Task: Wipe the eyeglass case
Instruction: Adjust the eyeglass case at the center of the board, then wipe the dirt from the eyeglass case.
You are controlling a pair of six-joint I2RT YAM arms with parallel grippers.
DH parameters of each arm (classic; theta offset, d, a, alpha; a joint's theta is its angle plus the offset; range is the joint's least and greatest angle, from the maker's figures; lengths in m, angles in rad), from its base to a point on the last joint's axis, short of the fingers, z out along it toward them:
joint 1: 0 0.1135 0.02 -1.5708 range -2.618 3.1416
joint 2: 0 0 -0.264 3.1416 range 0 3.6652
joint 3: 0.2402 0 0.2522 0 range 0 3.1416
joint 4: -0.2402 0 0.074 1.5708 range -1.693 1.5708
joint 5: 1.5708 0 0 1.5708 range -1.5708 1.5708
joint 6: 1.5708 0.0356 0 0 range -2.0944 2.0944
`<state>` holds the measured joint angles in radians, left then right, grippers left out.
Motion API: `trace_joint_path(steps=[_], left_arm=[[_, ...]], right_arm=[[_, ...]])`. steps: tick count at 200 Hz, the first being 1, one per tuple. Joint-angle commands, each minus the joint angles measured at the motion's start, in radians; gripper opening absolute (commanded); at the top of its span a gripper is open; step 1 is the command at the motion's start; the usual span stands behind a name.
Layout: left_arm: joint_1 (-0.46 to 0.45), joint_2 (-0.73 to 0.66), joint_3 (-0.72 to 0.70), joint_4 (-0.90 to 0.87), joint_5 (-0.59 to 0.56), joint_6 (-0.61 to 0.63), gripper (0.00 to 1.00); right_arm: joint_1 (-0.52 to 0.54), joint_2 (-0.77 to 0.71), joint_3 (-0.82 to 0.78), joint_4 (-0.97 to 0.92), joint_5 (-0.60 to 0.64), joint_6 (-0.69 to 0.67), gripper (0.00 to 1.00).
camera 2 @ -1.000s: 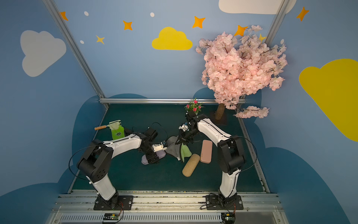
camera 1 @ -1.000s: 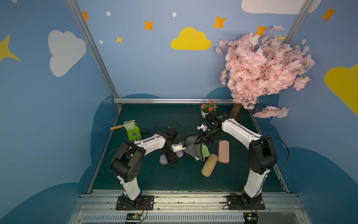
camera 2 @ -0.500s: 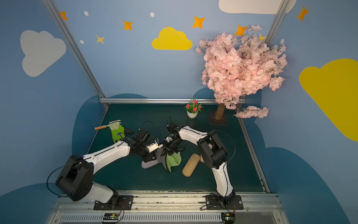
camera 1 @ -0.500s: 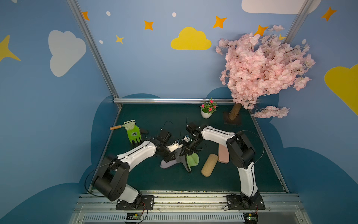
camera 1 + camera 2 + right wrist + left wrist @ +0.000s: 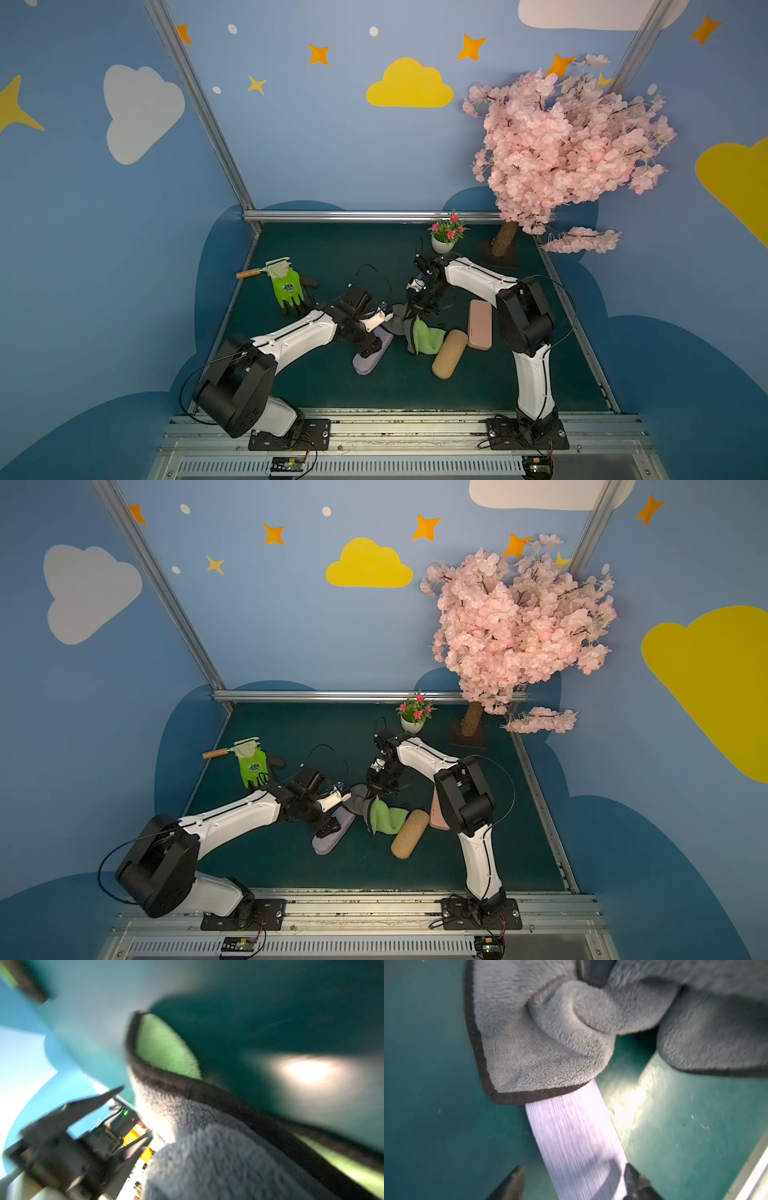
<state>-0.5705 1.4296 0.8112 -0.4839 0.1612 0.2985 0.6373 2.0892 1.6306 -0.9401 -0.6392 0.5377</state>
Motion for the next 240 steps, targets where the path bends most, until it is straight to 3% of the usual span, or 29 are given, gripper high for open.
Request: trace_joint_path(steps=[1,32,54,81,104,131,139,162,186,201,216,240], left_arm=[[-0.005,-0.040,-0.017,-0.074,0.018,-0.051,0.89],[-0.042,0.003,-0.003,-0.081,0.036,-0.030,0.89],[-0.068,0.047,-0.005,-0.063,0.023,-0.011,0.89],[-0.076,0.079,-0.042,0.004,0.026,-0.012,0.87],[-0.114,0.104,-0.057,0.039,-0.016,-0.017,0.83],[-0.140,0.131,-0.060,0.050,-0.076,-0.018,0.74],[-0.139,0.131,-0.057,0.052,-0.085,-0.016,0.66],[-0.137,0.103,-0.064,0.095,-0.125,-0.009,0.33],[-0.121,0.067,-0.066,0.109,-0.111,0.001,0.30],[-0.116,0.058,-0.067,0.106,-0.098,0.001,0.29],[-0.115,0.064,-0.064,0.098,-0.087,-0.002,0.29],[-0.117,0.099,-0.049,0.072,-0.077,-0.007,0.31]], right_arm=[[0.029,-0.054,0.031,-0.026,-0.072,0.005,0.00],[0.097,-0.040,0.027,0.099,-0.257,0.122,0.00],[0.133,0.012,-0.077,0.269,-0.352,0.245,0.00],[0.099,0.061,-0.179,0.323,-0.356,0.253,0.00],[0.048,0.139,-0.134,0.149,-0.291,0.120,0.00],[-0.030,0.125,-0.041,-0.061,0.100,-0.017,0.00],[-0.039,0.100,-0.029,-0.071,0.142,-0.035,0.00],[-0.030,0.030,-0.034,-0.011,-0.049,-0.017,0.00],[0.033,-0.023,-0.129,0.222,-0.349,0.182,0.00],[0.081,-0.042,-0.199,0.418,-0.447,0.340,0.00],[0.094,-0.048,-0.219,0.444,-0.411,0.377,0.00],[0.016,-0.053,-0.183,0.249,-0.237,0.240,0.00]])
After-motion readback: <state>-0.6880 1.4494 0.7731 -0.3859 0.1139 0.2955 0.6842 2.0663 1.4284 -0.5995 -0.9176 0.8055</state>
